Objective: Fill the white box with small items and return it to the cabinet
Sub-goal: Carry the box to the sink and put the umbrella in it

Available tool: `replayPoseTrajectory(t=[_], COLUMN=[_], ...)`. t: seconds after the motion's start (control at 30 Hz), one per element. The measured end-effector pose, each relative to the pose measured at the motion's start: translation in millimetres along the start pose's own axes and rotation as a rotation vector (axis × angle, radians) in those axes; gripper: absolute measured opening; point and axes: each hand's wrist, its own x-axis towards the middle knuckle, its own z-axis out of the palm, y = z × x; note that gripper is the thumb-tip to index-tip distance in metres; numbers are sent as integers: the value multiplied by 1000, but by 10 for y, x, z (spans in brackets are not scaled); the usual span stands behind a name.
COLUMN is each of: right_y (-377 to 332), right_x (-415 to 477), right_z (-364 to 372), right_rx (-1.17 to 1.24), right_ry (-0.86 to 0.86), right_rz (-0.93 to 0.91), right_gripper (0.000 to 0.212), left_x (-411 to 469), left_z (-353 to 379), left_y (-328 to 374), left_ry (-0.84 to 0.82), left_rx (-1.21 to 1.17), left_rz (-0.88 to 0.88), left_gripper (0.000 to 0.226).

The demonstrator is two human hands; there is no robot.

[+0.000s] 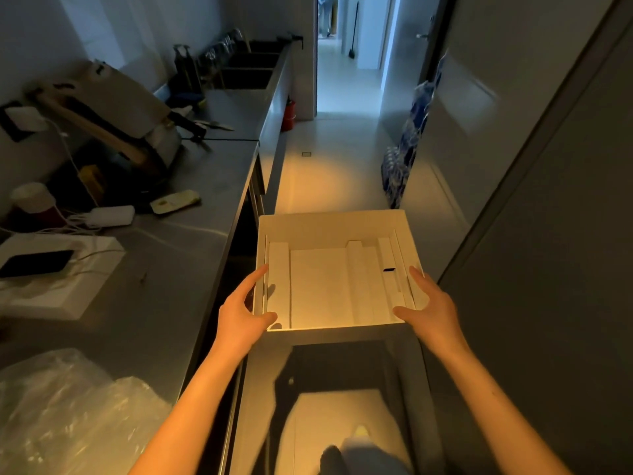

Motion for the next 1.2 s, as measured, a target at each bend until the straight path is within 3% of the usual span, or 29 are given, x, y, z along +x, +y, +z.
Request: replayPoseTrajectory(t=[0.33, 0.8, 1.2], right_y=[-65, -539, -896], right_x=[1389, 4340, 6933], right_z=[186, 365, 1076], right_rx=[-29, -70, -31], right_ry=[34, 50, 101], right_rz=[-2, -65, -27], right_gripper=[86, 83, 80], left_x=[1468, 4294, 7112], left_z=[292, 708, 904], left_y=[5, 483, 283], left_ry=[-19, -11, -70], left_rx=[-34, -50, -138], left_rz=[-1, 1, 44], left_gripper=[93, 86, 88])
